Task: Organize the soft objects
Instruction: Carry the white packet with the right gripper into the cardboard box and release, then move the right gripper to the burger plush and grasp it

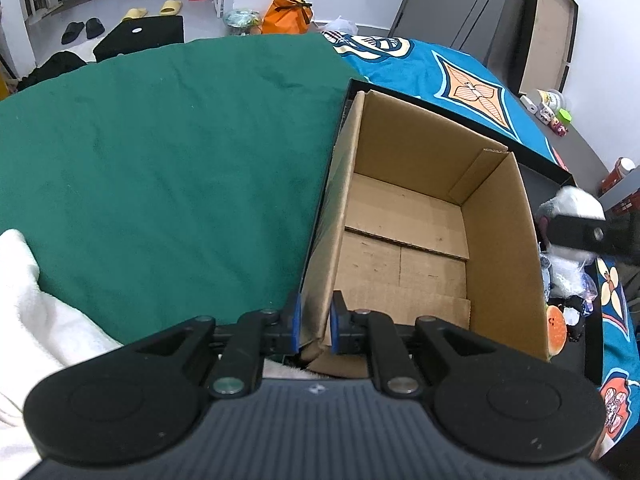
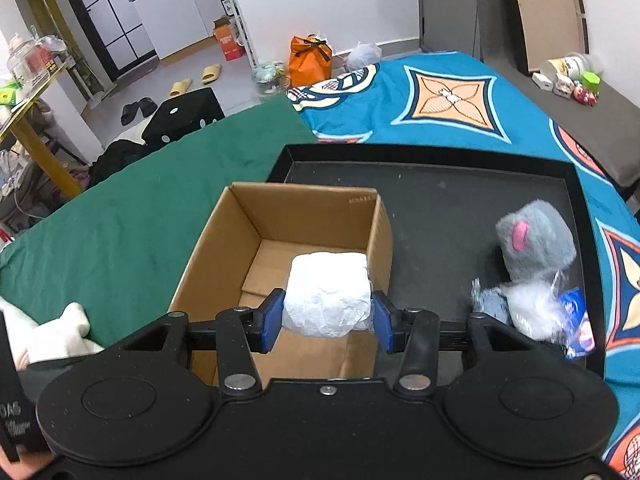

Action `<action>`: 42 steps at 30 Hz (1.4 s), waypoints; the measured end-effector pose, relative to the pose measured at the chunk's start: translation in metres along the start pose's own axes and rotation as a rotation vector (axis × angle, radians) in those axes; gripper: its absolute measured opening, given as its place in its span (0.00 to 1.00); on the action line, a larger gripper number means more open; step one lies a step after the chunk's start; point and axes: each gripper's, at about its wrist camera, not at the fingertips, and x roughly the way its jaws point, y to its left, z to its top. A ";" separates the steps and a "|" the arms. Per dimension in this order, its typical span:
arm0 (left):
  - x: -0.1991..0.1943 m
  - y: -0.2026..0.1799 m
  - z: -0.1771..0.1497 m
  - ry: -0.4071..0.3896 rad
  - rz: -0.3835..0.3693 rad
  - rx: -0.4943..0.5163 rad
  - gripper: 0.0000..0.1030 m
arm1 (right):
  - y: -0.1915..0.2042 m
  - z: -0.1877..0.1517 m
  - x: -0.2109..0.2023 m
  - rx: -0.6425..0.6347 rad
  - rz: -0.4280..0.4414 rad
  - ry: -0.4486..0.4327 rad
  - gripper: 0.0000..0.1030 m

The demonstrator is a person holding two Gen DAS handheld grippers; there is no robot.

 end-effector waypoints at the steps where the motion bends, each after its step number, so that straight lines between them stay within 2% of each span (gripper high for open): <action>1: 0.000 0.000 0.000 0.000 -0.003 -0.001 0.12 | 0.000 0.002 0.001 0.000 -0.002 -0.003 0.44; 5: 0.001 0.002 0.000 0.003 -0.011 -0.008 0.12 | 0.002 0.010 0.004 -0.013 -0.010 -0.024 0.47; 6: 0.001 0.002 0.000 0.004 -0.011 -0.009 0.12 | 0.003 0.011 0.005 -0.019 -0.013 -0.023 0.54; 8: 0.002 0.002 0.000 0.006 -0.013 -0.011 0.12 | 0.002 0.012 0.006 -0.022 -0.015 -0.018 0.62; 18: 0.004 0.002 0.000 0.023 0.000 -0.014 0.19 | -0.025 -0.008 -0.004 0.040 -0.028 0.007 0.69; 24: 0.002 0.003 0.000 0.020 0.040 -0.022 0.34 | -0.045 -0.021 -0.015 0.077 -0.038 -0.001 0.71; 26: 0.000 0.002 0.000 0.016 0.050 -0.020 0.42 | -0.054 -0.025 -0.019 0.095 -0.043 -0.006 0.72; 32: -0.006 -0.008 -0.004 -0.013 0.090 0.031 0.61 | -0.088 -0.036 -0.025 0.164 -0.058 -0.007 0.77; 35: -0.009 -0.013 -0.006 -0.026 0.109 0.056 0.68 | -0.105 -0.041 -0.026 0.190 -0.070 -0.003 0.77; 42: -0.014 -0.026 -0.010 -0.063 0.171 0.118 0.73 | -0.135 -0.057 -0.022 0.239 -0.066 0.009 0.77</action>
